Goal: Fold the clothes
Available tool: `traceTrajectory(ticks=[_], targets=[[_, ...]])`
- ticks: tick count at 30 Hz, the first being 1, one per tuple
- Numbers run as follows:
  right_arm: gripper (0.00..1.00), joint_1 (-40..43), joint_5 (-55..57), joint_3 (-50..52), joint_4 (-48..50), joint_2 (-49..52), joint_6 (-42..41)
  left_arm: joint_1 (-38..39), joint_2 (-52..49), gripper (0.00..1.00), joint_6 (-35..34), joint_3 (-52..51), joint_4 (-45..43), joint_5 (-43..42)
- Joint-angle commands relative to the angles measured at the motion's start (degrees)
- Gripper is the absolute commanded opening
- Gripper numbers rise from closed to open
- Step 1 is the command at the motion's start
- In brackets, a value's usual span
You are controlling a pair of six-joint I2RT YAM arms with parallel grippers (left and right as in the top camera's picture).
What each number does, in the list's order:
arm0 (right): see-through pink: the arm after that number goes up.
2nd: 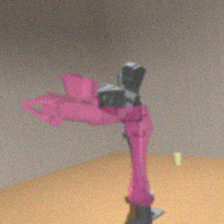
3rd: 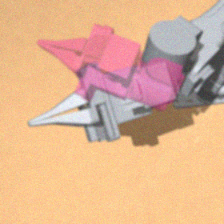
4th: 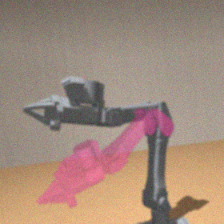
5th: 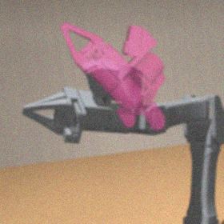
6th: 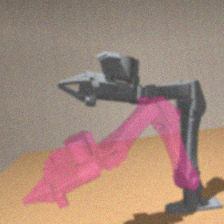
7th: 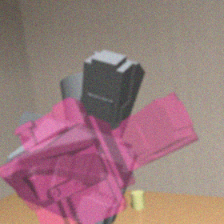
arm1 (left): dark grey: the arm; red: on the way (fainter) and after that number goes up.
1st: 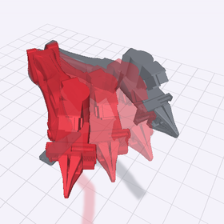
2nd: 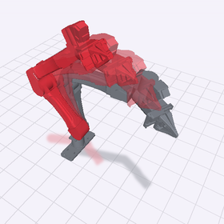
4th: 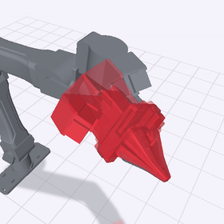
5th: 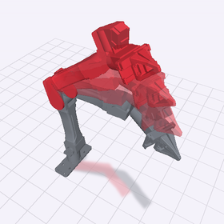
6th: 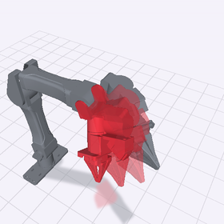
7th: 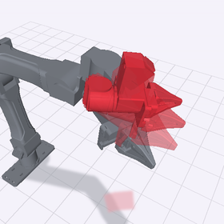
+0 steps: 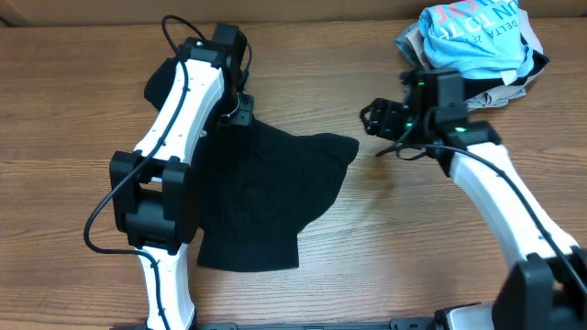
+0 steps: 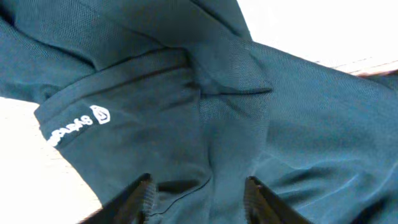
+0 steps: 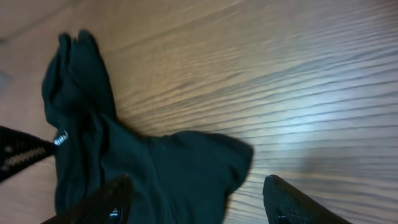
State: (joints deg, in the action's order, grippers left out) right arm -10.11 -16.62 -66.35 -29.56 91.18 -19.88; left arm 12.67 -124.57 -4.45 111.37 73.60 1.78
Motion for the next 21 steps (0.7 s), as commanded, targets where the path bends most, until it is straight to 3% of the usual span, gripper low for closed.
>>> traceTrajectory(ticks=[1,10,21], targets=[[0.70,-1.6,1.6,-1.6,1.4,4.1,0.3,0.3,0.1,0.42,0.9,-0.2,-0.3,-0.9],[0.67,-4.1,1.6,-1.6,6.6,12.2,5.2,-0.6,-0.7,0.37,0.6,-5.6,-4.7,1.6],[0.68,-4.1,2.5,-1.6,6.8,13.7,5.3,-1.5,-0.8,0.34,0.6,-10.1,-14.6,1.6]])
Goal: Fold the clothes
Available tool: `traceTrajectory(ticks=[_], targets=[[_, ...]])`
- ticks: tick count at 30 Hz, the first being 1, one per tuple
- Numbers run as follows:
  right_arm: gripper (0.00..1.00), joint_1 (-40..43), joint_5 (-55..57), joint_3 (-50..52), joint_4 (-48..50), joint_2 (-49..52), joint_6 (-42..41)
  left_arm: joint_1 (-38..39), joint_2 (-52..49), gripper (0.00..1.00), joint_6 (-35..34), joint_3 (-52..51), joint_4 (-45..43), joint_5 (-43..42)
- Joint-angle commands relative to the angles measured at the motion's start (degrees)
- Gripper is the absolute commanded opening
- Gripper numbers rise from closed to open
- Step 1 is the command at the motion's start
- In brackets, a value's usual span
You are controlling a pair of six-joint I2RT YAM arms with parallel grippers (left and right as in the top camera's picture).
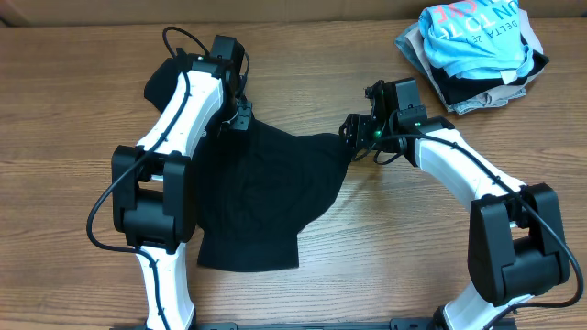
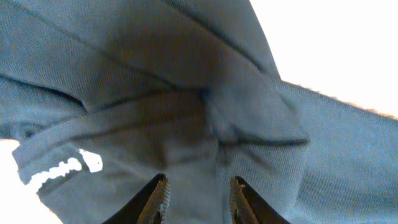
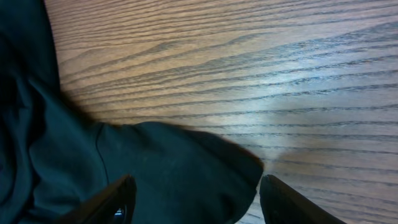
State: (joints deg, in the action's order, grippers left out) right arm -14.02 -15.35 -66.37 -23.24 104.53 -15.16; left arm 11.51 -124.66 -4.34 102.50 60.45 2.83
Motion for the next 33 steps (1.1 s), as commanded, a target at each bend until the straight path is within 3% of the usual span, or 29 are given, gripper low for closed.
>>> traceTrajectory(ticks=[1,5,8,9,14,19,23,33], targets=[[0.68,-0.2,1.2,-1.5,0.4,0.4,0.6,-0.3,-0.7,0.33,0.5,-1.5,-2.3,0.5],[0.67,-0.2,1.2,-1.5,0.4,0.4,0.6,-0.3,-0.7,0.26,0.5,-2.9,-5.3,0.5],[0.67,-0.2,1.2,-1.5,0.3,0.4,0.6,-0.3,-0.7,0.06,0.5,-3.0,-5.3,0.6],[0.67,-0.2,1.4,-1.5,0.2,0.4,0.6,-0.3,-0.7,0.04,0.6,-3.0,-5.2,0.6],[0.65,-0.2,1.4,-1.5,0.0,0.4,0.6,-1.0,-0.7,0.04,0.5,-2.2,-2.3,2.3],[0.64,-0.2,1.4,-1.5,0.0,0.4,0.6,-5.0,-0.4,0.04,-3.4,1.9,6.9,6.5],[0.64,-0.2,1.4,-1.5,-0.2,0.4,0.6,-11.0,0.6,0.04,-5.2,5.5,12.5,6.8],[0.64,-0.1,1.2,-1.5,-2.1,0.4,0.6,-28.9,1.3,0.04,-7.6,6.4,13.5,6.8]])
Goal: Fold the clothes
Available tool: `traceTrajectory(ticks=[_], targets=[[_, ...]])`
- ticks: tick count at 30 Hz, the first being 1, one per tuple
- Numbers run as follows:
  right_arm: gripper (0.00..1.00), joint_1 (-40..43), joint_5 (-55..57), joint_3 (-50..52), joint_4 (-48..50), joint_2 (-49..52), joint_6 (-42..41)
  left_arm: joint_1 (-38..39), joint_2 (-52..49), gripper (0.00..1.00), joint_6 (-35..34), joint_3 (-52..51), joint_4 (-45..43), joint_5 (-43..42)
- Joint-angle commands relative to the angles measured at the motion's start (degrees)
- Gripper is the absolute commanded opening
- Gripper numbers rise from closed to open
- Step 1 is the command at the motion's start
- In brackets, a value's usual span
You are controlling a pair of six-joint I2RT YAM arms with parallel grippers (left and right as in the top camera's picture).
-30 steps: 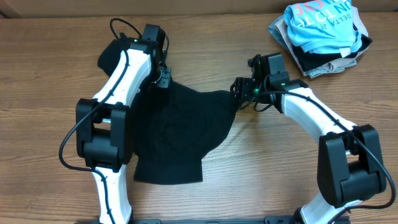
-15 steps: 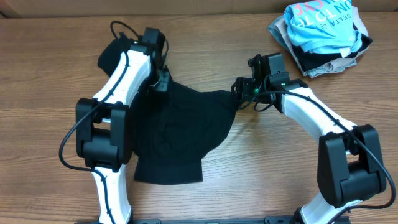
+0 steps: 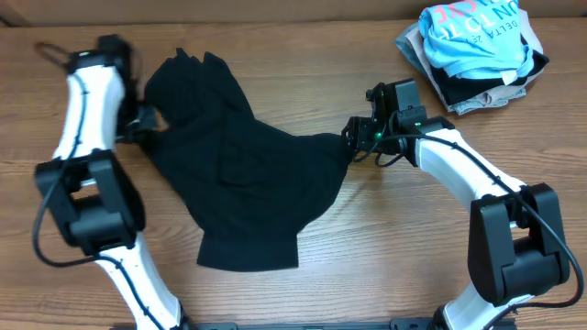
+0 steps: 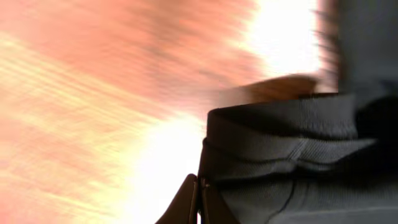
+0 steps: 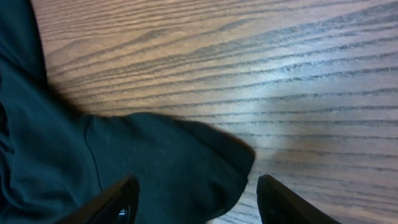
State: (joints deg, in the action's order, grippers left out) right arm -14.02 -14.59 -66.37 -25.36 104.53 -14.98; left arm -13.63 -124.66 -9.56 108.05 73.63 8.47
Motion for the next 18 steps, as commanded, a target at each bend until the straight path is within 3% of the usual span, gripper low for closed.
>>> traceTrajectory(ticks=[1,9,16,17,18], targets=[[0.64,-0.1,0.4,-1.5,-0.1,0.4,0.4,-6.0,1.3,0.04,-3.0,0.8,0.5,1.2],[0.65,-0.1,1.3,-1.5,-0.4,0.4,0.5,-18.6,1.3,0.04,-5.9,0.8,2.8,0.0],[0.63,-0.3,-2.0,-1.5,-1.1,0.4,4.3,-20.9,1.3,0.04,-5.9,0.8,3.8,-0.6],[0.63,-0.3,-2.3,-1.5,-1.5,0.4,4.6,-20.9,1.3,0.07,-5.9,0.8,3.8,-0.7],[0.63,-0.3,-2.3,-1.5,-1.9,0.4,4.6,-20.8,1.3,0.17,-5.8,0.8,3.8,-1.0]])
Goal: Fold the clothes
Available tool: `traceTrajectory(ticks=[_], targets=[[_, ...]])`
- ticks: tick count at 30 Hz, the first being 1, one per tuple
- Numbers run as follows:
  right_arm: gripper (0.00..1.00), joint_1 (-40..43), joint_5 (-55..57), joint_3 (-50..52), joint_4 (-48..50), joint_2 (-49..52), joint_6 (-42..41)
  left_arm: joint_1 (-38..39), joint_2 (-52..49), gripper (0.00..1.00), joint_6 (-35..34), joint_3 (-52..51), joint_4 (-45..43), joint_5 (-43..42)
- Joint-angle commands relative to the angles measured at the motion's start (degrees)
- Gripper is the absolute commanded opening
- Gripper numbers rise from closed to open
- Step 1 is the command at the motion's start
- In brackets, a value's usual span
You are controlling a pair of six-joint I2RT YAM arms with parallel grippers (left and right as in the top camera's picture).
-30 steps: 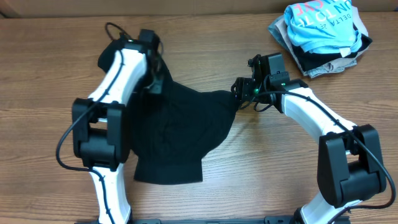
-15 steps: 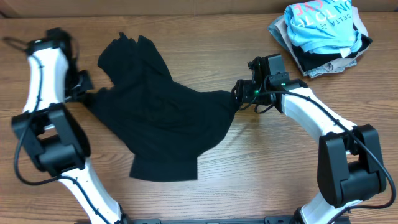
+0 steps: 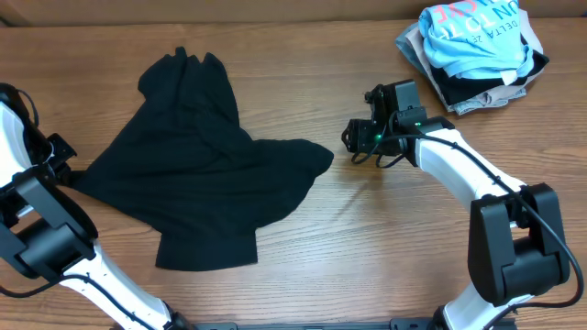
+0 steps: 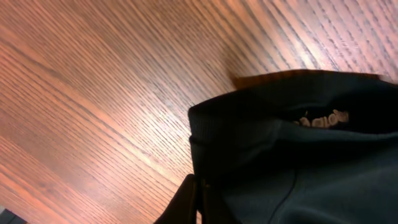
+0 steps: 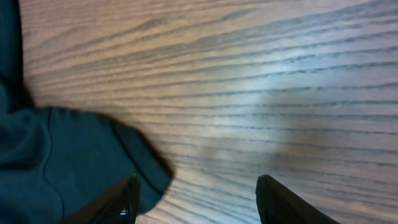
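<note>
A black shirt lies spread on the wooden table, stretched out toward the left edge. My left gripper is at the far left, shut on the shirt's ribbed hem. In the left wrist view the closed fingertips pinch that hem of the shirt. My right gripper stands open just right of the shirt's right tip, apart from it. In the right wrist view the right gripper has bare wood between its fingers, and the shirt lies to the left.
A pile of clothes sits at the back right corner, with a light blue T-shirt on top. The left arm reaches past the table's left edge.
My left gripper, still shut on the hem, has moved farther left and nearer the front. The shirt has shifted left with it, so its right tip now lies clear of the unmoved right gripper.
First my left gripper hung open over the shirt's collar area and my right gripper was near the clothes pile. Then the right gripper stood open at the shirt's right tip. Later the left gripper was shut on the hem at the left, and now the shirt is stretched leftward.
</note>
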State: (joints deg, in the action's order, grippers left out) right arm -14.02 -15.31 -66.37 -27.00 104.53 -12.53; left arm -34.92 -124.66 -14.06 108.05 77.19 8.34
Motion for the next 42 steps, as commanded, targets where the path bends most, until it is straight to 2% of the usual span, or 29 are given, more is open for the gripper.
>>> traceTrajectory(ticks=[1,2,3,5,8,11,16,20,26,32,38,42], targets=[[0.64,-0.3,-1.5,-1.5,-0.7,0.4,2.1,0.5,1.3,0.31,-1.1,0.8,0.4,-2.0],[0.64,-0.3,-1.5,-1.6,-1.0,0.4,2.1,0.6,1.3,0.46,-0.3,0.8,0.5,-3.6],[0.64,-0.3,-1.5,-1.6,-1.5,0.4,2.1,0.9,1.4,0.76,0.9,0.8,0.4,-6.1],[0.68,-0.1,-1.7,-2.1,-2.1,0.4,2.1,1.5,1.4,1.00,1.8,0.9,-0.1,-8.6],[0.77,0.5,-3.2,-4.4,-4.3,0.4,2.1,3.5,1.4,1.00,3.7,1.9,-0.5,-13.3],[0.80,1.2,-3.2,-8.1,-8.0,0.4,2.1,7.4,1.4,1.00,6.1,2.4,-0.8,-16.2],[0.84,2.0,-3.2,-13.1,-12.0,0.4,2.1,17.6,1.2,1.00,9.8,2.3,-3.6,-16.3],[0.88,2.2,-3.2,-13.8,-12.3,0.4,2.6,25.9,1.2,1.00,9.8,1.8,-10.5,-14.3],[0.88,2.2,-2.9,-13.8,-12.5,0.4,3.6,34.9,-1.7,1.00,6.8,1.7,-21.5,-5.2],[0.88,2.2,-1.0,-13.8,-13.6,0.4,3.7,37.6,-8.2,1.00,4.1,1.7,-27.4,-0.4],[0.88,2.2,-0.8,-13.8,-14.0,0.4,3.7,37.6,-12.6,1.00,3.8,1.8,-33.1,-1.6],[0.88,2.2,-0.8,-13.8,-14.1,0.4,3.6,37.6,-13.2,0.98,4.7,1.7,-35.1,-6.4]])
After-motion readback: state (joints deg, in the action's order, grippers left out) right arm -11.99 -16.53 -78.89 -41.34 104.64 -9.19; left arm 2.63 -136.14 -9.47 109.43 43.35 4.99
